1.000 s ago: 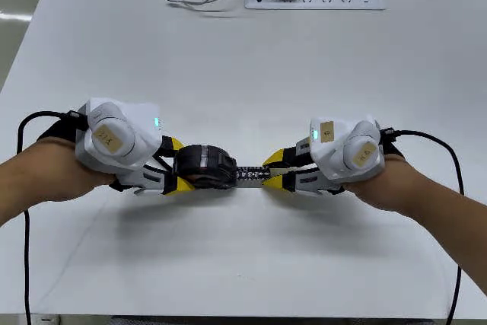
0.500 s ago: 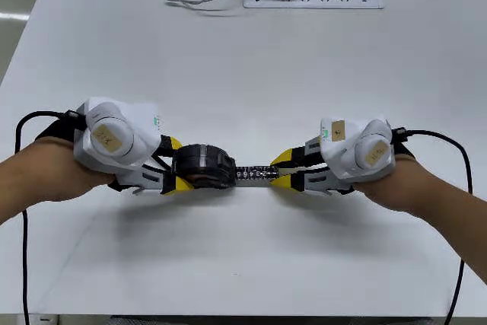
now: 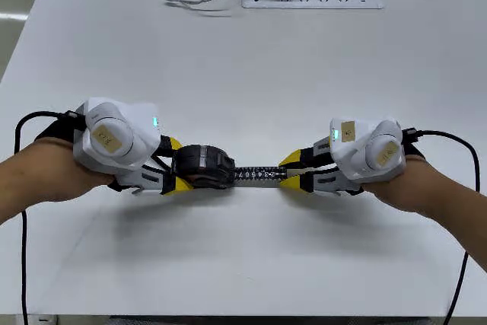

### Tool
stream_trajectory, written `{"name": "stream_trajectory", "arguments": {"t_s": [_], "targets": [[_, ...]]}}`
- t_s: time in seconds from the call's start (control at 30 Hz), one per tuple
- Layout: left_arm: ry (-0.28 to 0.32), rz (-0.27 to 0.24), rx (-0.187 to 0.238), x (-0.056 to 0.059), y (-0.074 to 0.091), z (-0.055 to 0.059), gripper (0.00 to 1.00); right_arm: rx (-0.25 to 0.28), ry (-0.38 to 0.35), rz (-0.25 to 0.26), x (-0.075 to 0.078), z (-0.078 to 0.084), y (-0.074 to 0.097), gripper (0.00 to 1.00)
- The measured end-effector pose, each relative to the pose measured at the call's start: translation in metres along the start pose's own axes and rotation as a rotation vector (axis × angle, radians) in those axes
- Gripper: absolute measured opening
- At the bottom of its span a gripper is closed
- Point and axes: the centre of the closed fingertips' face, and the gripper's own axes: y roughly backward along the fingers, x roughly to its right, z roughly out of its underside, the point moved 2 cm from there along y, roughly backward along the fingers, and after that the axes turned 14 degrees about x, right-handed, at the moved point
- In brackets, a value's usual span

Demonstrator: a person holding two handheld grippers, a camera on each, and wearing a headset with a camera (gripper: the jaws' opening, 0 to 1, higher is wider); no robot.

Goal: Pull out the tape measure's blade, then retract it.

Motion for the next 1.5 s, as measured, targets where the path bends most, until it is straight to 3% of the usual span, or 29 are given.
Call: {"name": "stream_trajectory", "arguments": {"t_s": [1.5], "targets": [[0.009, 0.004, 0.006, 0.000, -0.001, -0.001, 0.26, -0.054, -0.032, 0.060, 0.000, 0.023, 0.046, 0.09]]}}
